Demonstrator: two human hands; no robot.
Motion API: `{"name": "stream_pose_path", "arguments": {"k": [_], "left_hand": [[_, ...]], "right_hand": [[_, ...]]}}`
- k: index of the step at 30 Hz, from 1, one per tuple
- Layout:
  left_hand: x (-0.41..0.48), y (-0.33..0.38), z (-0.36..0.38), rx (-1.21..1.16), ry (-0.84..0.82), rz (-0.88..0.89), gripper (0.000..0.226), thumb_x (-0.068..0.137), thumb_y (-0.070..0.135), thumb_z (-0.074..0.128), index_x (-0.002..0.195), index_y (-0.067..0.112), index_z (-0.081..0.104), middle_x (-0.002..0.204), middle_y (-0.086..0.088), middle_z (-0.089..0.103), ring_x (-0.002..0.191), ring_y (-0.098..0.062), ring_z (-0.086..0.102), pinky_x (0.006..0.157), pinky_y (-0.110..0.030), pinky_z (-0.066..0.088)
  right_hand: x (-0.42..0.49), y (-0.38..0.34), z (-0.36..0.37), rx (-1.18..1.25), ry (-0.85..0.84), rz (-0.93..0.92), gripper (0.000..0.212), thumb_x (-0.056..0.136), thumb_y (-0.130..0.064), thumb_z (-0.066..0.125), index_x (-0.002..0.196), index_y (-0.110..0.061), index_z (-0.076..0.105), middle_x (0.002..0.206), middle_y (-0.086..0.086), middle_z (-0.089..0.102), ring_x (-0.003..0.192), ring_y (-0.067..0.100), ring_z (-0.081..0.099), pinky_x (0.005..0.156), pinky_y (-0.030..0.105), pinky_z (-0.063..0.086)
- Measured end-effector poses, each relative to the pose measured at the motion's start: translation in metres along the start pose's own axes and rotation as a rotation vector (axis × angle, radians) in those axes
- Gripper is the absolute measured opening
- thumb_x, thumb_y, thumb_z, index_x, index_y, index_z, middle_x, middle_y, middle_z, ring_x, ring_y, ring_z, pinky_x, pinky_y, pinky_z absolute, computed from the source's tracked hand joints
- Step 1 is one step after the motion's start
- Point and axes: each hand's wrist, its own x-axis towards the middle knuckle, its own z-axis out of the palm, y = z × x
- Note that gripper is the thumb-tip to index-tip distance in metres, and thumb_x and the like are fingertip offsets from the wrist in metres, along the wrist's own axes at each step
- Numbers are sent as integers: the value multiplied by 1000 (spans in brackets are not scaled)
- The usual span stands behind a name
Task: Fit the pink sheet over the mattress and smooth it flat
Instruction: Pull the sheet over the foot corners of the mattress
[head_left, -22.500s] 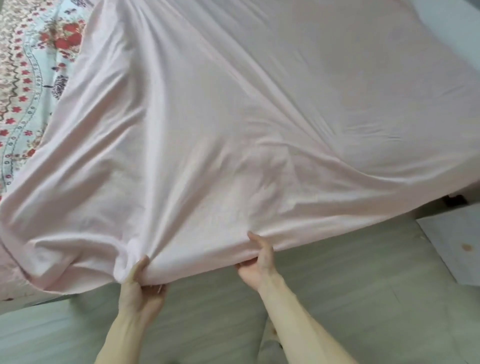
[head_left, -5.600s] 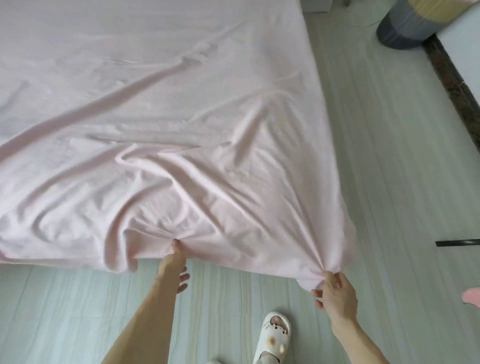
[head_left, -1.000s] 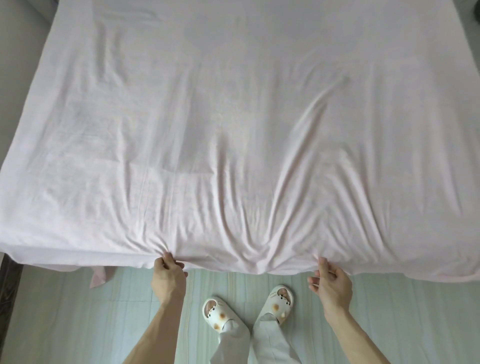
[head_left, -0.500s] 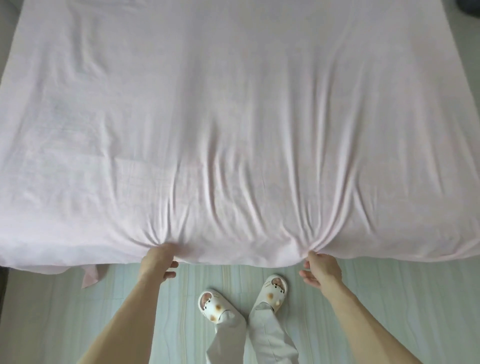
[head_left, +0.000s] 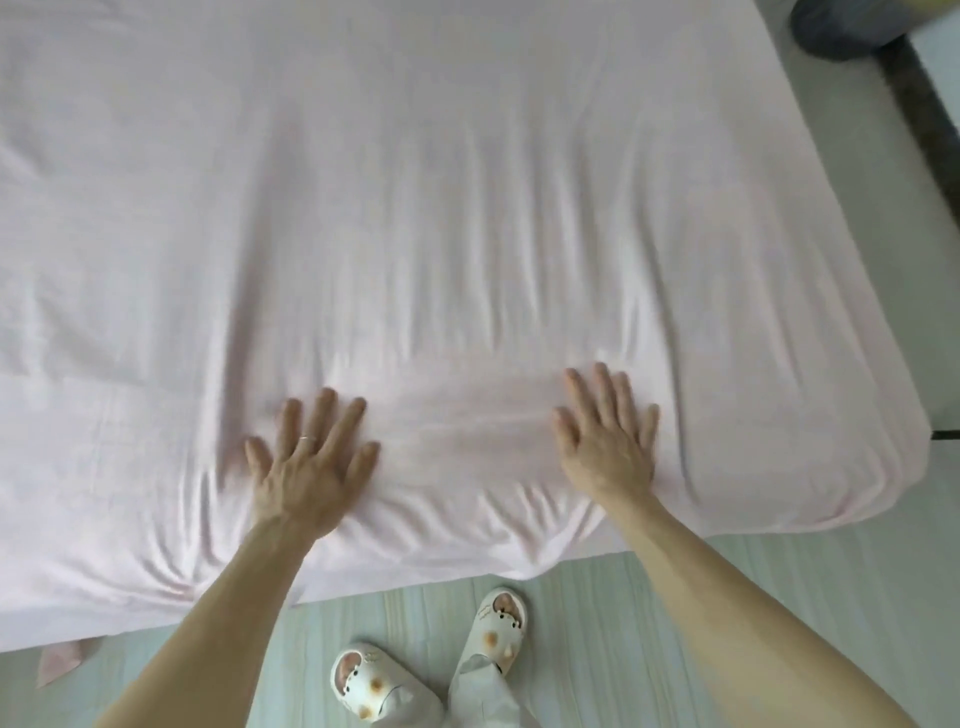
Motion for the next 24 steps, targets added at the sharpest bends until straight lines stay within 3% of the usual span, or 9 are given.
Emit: {"name": "stream_pose_path", "arguments": {"k": [2, 4, 6, 8, 12, 14, 18, 22, 24], "left_hand": [[-6, -10, -3, -24, -56, -67, 58, 93, 70, 13, 148, 57, -3, 161, 24, -10, 151, -19, -12, 113, -66, 6], [-5, -3, -13, -15, -18, -110, 49, 99, 58, 19, 148, 53, 16, 162, 18, 7, 150, -24, 2, 107, -68, 18], [2, 20, -26, -39, 102, -148, 44, 98, 45, 27, 137, 32, 43, 151, -3, 38, 135, -36, 30, 97, -61, 37], [5, 55, -34, -88, 148, -88, 51, 91, 44, 30, 128, 17, 52, 136, -18, 51, 123, -41, 45, 94, -57, 43], [13, 136, -20, -54, 139, 242, 54, 98, 51, 29, 151, 42, 24, 163, 2, 21, 150, -26, 17, 115, -59, 21], [17, 149, -7, -29, 43, 235, 55, 99, 60, 21, 151, 53, 4, 164, 14, -4, 152, -19, -2, 114, -64, 10], [8, 132, 7, 42, -25, 6, 59, 92, 72, 9, 143, 61, -17, 155, 26, -23, 150, -14, -17, 106, -75, 1], [8, 151, -16, 119, -209, -43, 64, 91, 68, 5, 149, 50, -15, 159, 16, -24, 145, -22, -29, 109, -69, -15], [9, 160, -29, 102, -306, -120, 60, 98, 62, 12, 150, 48, -14, 160, 16, -22, 148, -36, -19, 117, -65, 3]], "right_hand": [[1, 74, -14, 94, -66, 354, 61, 96, -65, 14, 153, -48, 3, 163, -18, -10, 151, 10, -11, 116, 61, -7], [-1, 116, -37, 104, -134, 534, 64, 95, -63, 15, 155, -42, 5, 164, -11, -11, 151, 16, -13, 113, 67, -7], [4, 117, -54, 96, -121, 554, 66, 98, -56, 16, 157, -34, 1, 165, -2, -15, 150, 23, -18, 114, 67, -7], [6, 86, -62, 137, -9, 481, 66, 99, -49, 25, 158, -26, 8, 166, 3, -8, 152, 25, -13, 116, 64, -3], [1, 2, -41, 96, 79, -102, 63, 95, -48, 33, 155, -29, 26, 165, 2, 12, 153, 22, 6, 117, 60, 14], [2, 13, -24, 51, 29, -283, 58, 97, -48, 34, 153, -33, 30, 164, -2, 18, 152, 17, 10, 118, 57, 20], [23, 145, -29, -7, 52, 104, 61, 97, -64, 6, 155, -45, 1, 165, -12, -6, 152, 12, -8, 122, 46, -1], [47, 229, -59, 99, -98, 454, 60, 95, -64, 6, 152, -50, -7, 163, -13, -18, 150, 15, -16, 117, 61, -8], [48, 230, -79, 129, -131, 545, 67, 93, -60, 11, 155, -37, 2, 165, 0, -11, 151, 30, -10, 115, 67, -3]]}}
